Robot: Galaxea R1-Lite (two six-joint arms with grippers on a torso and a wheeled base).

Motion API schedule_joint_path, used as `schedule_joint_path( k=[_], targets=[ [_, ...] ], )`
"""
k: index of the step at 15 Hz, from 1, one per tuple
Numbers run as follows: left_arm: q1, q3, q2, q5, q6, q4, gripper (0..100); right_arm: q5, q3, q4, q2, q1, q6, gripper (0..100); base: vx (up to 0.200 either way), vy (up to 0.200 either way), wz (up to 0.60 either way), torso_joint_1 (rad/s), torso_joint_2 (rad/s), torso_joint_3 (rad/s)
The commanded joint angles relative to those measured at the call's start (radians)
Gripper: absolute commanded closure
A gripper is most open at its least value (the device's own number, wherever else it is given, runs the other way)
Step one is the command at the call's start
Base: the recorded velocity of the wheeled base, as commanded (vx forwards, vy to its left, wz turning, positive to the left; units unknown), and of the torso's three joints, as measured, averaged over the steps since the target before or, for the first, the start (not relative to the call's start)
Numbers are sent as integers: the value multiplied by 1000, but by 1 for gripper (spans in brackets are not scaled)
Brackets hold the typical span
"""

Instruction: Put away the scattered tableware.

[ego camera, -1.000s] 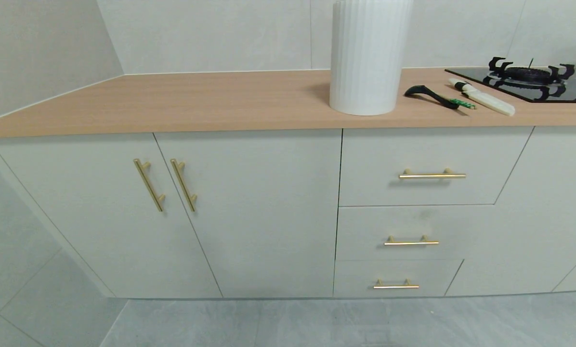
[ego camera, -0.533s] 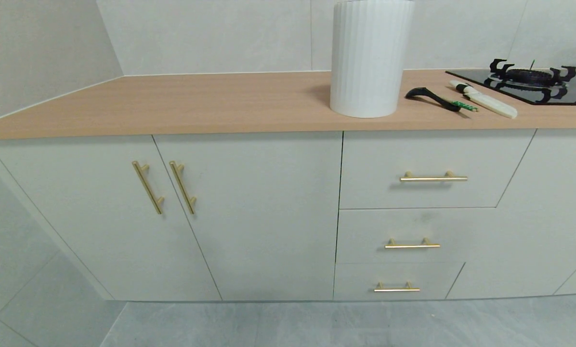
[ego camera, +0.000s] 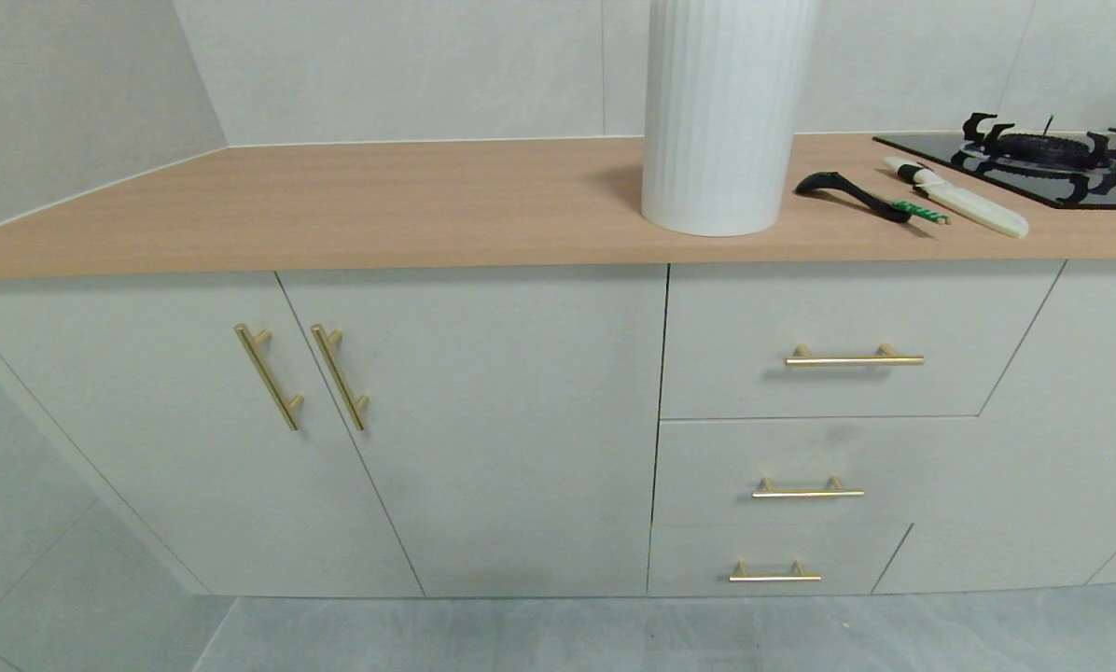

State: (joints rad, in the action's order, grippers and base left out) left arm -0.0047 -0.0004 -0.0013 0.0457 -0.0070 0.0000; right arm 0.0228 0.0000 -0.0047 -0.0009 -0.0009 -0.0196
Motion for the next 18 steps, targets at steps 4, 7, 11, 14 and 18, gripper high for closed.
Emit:
schedule_joint_path(
  k=[4, 7, 11, 14, 18],
  targets=[
    [0, 0, 1, 0, -1, 0, 0, 43, -101, -3, 28, 9, 3, 0, 0, 0, 0, 0, 0, 0],
    [0, 0, 1, 0, -1, 0, 0, 101, -206, 2, 225, 56, 7, 0, 0, 0, 0, 0, 0, 0],
    [0, 0, 1, 0, -1, 0, 0, 180, -259, -3, 588, 133, -53, 0, 0, 0, 0, 0, 0, 0],
    [0, 0, 1, 0, -1, 0, 0, 180, -318, -12, 840, 157, -57, 0, 0, 0, 0, 0, 0, 0],
    [0, 0, 1, 0, -1, 0, 0, 178, -376, -140, 1115, 179, -85, 0, 0, 0, 0, 0, 0, 0]
  ],
)
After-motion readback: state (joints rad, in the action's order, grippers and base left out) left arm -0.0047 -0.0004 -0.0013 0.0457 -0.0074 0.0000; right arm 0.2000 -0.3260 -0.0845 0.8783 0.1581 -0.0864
